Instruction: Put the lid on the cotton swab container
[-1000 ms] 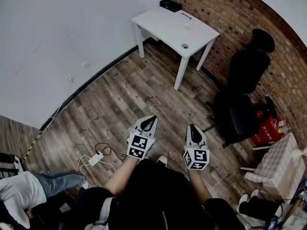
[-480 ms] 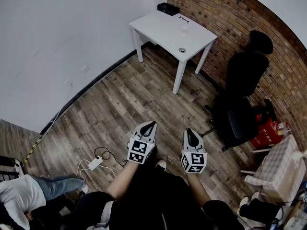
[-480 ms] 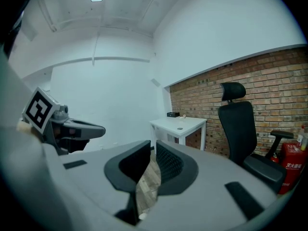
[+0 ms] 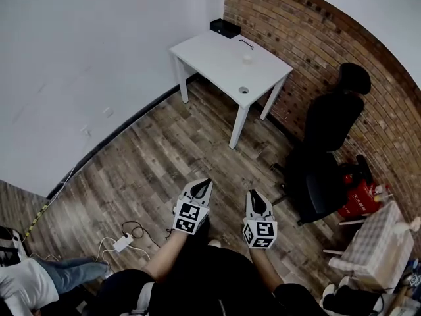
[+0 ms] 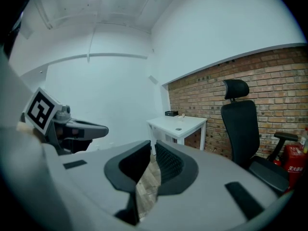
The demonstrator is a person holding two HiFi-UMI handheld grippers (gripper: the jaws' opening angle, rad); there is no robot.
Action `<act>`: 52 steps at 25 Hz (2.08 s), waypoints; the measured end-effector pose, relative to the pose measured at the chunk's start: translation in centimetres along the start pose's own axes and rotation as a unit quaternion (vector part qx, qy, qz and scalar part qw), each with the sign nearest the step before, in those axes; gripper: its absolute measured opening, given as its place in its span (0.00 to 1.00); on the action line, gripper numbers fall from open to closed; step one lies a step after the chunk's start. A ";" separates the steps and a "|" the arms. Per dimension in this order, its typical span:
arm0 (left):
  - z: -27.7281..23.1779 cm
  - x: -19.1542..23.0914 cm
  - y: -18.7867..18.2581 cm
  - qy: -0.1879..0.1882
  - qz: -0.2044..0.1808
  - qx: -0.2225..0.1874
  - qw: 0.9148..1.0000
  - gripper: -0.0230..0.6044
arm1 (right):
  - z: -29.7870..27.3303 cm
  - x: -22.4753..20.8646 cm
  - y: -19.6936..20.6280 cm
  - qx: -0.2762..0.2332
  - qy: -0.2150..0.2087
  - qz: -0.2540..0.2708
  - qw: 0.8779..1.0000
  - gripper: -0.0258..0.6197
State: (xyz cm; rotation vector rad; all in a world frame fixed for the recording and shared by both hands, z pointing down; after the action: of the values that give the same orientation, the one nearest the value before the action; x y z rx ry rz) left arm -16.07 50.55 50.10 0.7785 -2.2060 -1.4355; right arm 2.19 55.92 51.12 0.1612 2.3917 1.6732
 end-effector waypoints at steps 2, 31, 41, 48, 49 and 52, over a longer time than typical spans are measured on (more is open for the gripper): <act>-1.5 0.9 -0.9 0.004 0.000 -0.004 1.000 0.06 | -1.6 -0.5 -1.0 -0.002 0.001 0.004 1.000 0.08; -15.6 17.3 -7.2 0.072 -0.023 -0.006 0.997 0.06 | -20.3 -2.7 -9.1 -0.024 0.078 -0.014 0.997 0.08; -18.5 18.6 -7.3 0.083 -0.019 0.003 0.996 0.06 | -23.0 -3.6 -9.2 -0.010 0.080 -0.020 0.997 0.08; -22.4 19.3 -8.4 0.091 -0.020 0.009 0.996 0.07 | -26.3 -6.3 -9.7 -0.010 0.074 -0.020 0.997 0.08; -23.2 19.4 -8.9 0.090 -0.022 0.008 0.996 0.06 | -26.9 -6.8 -10.0 -0.010 0.074 -0.020 0.997 0.08; -25.9 19.9 -10.3 0.088 -0.023 0.009 0.996 0.06 | -29.1 -8.6 -11.2 -0.011 0.069 -0.018 0.997 0.08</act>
State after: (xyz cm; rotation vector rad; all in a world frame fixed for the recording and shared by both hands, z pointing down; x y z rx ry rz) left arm -13.51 16.43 51.39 0.9307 -2.0829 -1.3163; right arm 3.98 23.61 51.23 -0.0020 2.4576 1.7464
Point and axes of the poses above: the fingertips, and each gripper's own axes: z backward along the fingers, x to its left, y out of its underside, the point moved 5 cm from there along z, backward along the fingers, and after that the axes turned 3 degrees about x, right-handed, at the moved point
